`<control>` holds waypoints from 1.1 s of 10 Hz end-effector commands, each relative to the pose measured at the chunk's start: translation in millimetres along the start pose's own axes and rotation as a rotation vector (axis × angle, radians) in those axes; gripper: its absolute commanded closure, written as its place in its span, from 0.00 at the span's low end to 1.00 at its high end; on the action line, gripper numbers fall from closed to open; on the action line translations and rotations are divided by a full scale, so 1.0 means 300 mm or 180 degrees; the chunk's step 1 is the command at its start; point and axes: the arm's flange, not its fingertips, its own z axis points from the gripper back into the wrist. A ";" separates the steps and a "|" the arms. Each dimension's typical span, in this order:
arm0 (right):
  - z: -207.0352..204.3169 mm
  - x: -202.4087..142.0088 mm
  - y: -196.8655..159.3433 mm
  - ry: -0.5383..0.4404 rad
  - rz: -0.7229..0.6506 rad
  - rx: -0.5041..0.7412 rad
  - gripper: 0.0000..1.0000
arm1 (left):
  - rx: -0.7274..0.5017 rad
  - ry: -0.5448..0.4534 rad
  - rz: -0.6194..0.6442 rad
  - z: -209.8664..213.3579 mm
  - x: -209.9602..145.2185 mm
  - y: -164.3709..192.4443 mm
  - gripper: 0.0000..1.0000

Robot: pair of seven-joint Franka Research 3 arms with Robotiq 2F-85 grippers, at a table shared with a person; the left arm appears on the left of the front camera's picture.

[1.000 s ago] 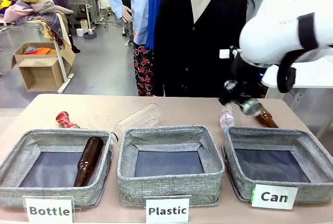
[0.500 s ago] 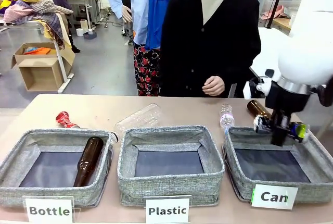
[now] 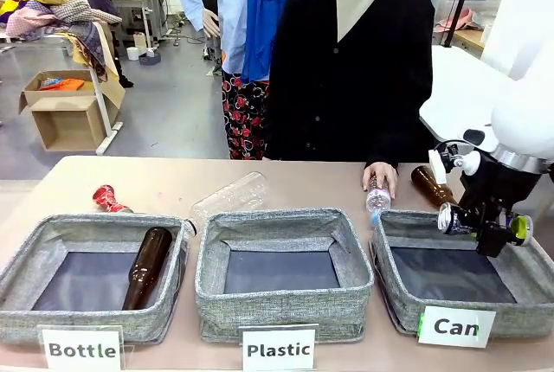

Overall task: Sort the can waste into the basket.
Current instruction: Pick up the can waste from the table and place it in the right Fabric basket.

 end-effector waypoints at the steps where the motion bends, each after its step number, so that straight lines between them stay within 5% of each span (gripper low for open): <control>1: -0.017 0.007 -0.017 -0.0039 0.0190 -0.0108 0.81 | -0.0015 0.0025 0.0024 0.005 -0.007 -0.004 0.00; 2: -0.025 0.014 -0.021 -0.0049 0.0263 -0.0127 0.48 | -0.0015 0.0025 0.0024 0.005 -0.007 -0.004 0.00; 4: -0.046 0.010 -0.016 0.0036 0.0298 -0.0213 0.00 | -0.0015 0.0025 0.0024 0.005 -0.007 -0.004 0.00; 6: -0.053 0.005 -0.017 0.0039 0.0295 -0.0257 0.00 | -0.0015 0.0025 0.0024 0.005 -0.007 -0.004 0.00; 7: -0.056 0.004 -0.017 0.0053 0.0285 -0.0272 0.08 | -0.0015 0.0025 0.0024 0.005 -0.007 -0.004 0.00; 8: -0.058 0.003 -0.018 0.0051 0.0299 -0.0279 0.00 | -0.0015 0.0025 0.0024 0.005 -0.007 -0.004 0.00; 11: -0.063 0.001 -0.022 0.0035 0.0240 -0.0236 0.00 | -0.0015 0.0025 0.0024 0.005 -0.007 -0.004 0.00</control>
